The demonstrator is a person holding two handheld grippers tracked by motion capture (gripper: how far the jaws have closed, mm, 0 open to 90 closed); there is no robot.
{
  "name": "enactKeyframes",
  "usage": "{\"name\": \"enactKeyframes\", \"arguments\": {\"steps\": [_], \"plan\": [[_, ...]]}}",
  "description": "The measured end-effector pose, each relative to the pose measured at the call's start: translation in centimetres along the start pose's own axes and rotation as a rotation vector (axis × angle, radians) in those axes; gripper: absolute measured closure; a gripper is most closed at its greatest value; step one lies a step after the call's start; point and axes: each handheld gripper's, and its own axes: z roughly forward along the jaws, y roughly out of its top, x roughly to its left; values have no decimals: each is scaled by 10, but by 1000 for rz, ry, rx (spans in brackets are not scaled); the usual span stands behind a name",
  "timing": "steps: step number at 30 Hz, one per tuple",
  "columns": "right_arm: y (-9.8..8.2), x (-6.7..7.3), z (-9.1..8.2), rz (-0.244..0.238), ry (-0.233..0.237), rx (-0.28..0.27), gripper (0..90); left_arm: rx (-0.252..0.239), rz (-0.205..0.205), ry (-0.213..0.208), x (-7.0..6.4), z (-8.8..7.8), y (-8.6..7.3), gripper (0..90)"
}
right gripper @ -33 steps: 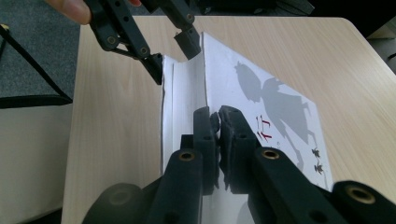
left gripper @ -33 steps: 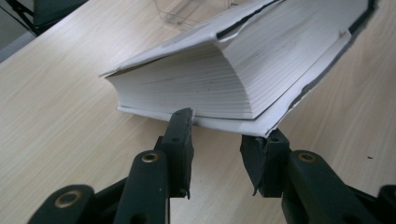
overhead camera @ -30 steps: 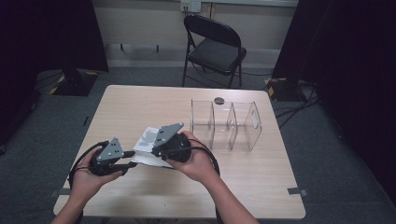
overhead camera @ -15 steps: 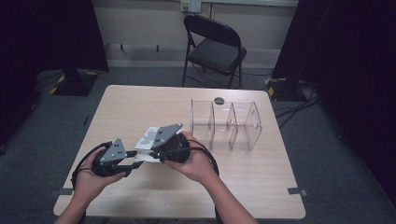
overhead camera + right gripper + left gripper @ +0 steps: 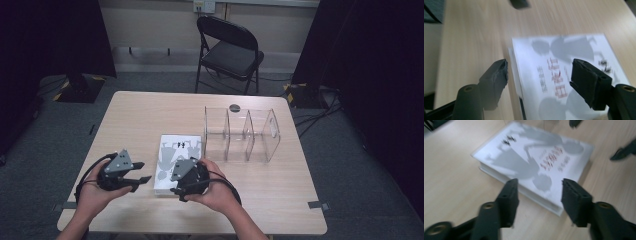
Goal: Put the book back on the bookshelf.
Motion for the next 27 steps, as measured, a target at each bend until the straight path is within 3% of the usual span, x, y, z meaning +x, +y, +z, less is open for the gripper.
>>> {"name": "enactKeyframes", "arguments": {"steps": [2, 3, 4, 6, 8, 10, 14, 16, 18, 19, 21, 23, 24, 26, 27], "plan": [[-16, 2, 8, 21, -3, 27, 270, 29, -3, 2, -3, 8, -10, 378], [-24, 2, 10, 44, -13, 30, 271, 47, -11, -22, -3, 12, -15, 348], [-33, 2, 12, 79, -15, 33, 271, 47, -26, -37, -4, 16, -20, 333], [-46, 5, 16, 93, -52, 42, 270, 70, -25, -41, -7, 27, -30, 297], [-56, 6, 20, 117, -52, 34, 263, 99, -35, -53, -8, 36, -36, 299], [-60, 7, 25, 119, -87, 43, 254, 71, -26, -42, -11, 44, -39, 276], [-62, 6, 29, 131, -117, 23, 251, 74, 1, -44, -16, 56, -34, 342], [-62, 7, 30, 109, -123, 25, 251, 119, 29, -31, -15, 62, -32, 442], [-63, 7, 30, 115, -124, 20, 250, 77, -9, -56, -16, 68, -33, 482], [-63, 7, 30, 113, -125, 15, 248, 81, -21, -53, -17, 68, -32, 524], [-64, 8, 31, 105, -124, 8, 234, 83, -31, -43, -18, 68, -32, 519], [-65, 9, 31, 98, -129, 3, 217, 82, -20, -19, -21, 66, -31, 529], [-64, 9, 32, 100, -126, 4, 210, 62, -35, -20, -22, 65, -30, 532], [-62, 10, 33, 91, -134, 13, 200, 74, -23, -11, -22, 61, -27, 546], [-60, 11, 34, 86, -131, 1, 200, 25, -39, -18, -21, 53, -21, 564]]}}
